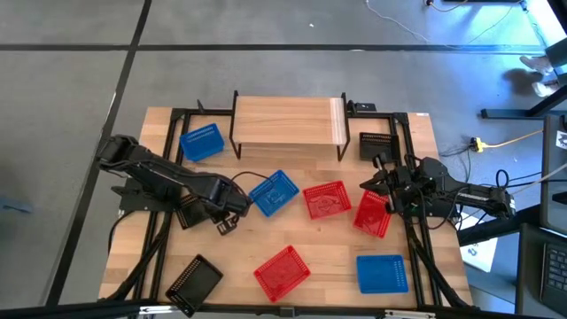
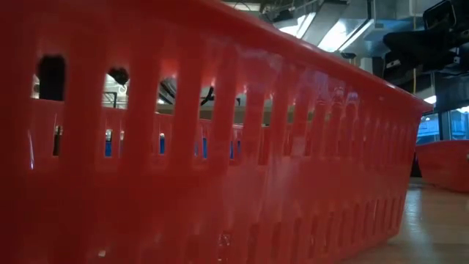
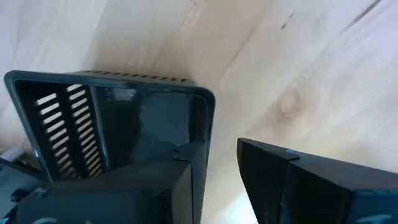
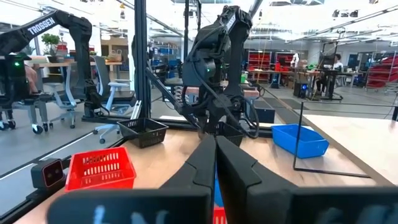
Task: Stack baskets on shelf by color
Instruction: Put the top left black bin on the shelf
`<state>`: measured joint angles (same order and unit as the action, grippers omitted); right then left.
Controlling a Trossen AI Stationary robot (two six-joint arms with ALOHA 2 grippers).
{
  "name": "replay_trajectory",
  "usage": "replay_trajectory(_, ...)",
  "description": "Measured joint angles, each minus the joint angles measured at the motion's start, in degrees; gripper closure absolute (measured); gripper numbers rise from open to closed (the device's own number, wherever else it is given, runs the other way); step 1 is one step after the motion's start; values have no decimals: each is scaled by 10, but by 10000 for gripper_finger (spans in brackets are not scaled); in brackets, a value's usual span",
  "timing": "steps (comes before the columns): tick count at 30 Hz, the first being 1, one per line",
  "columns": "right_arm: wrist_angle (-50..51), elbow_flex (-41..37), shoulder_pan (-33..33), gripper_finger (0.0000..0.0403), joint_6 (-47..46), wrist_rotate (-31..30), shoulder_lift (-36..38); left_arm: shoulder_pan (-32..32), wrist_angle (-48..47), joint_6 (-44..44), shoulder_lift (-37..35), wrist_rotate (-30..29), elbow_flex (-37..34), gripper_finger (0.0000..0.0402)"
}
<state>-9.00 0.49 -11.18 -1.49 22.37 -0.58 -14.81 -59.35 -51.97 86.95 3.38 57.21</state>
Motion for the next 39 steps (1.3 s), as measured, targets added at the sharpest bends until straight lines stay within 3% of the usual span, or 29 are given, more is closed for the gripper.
replay_trajectory(18,1,0,0,389,1,-2,0,-3,7,-8,1,-54,-1,318)
replay_trajectory(22,1,0,0,389,2,-2,0,-3,43,-44,1,-52,-25,318)
replay_trajectory(34,1,0,0,389,2,-2,0,-2,64,-46,1,-58,-78,318)
replay_trajectory(39,1,0,0,389,2,-2,0,-2,102,-32,1,-44,-91,350)
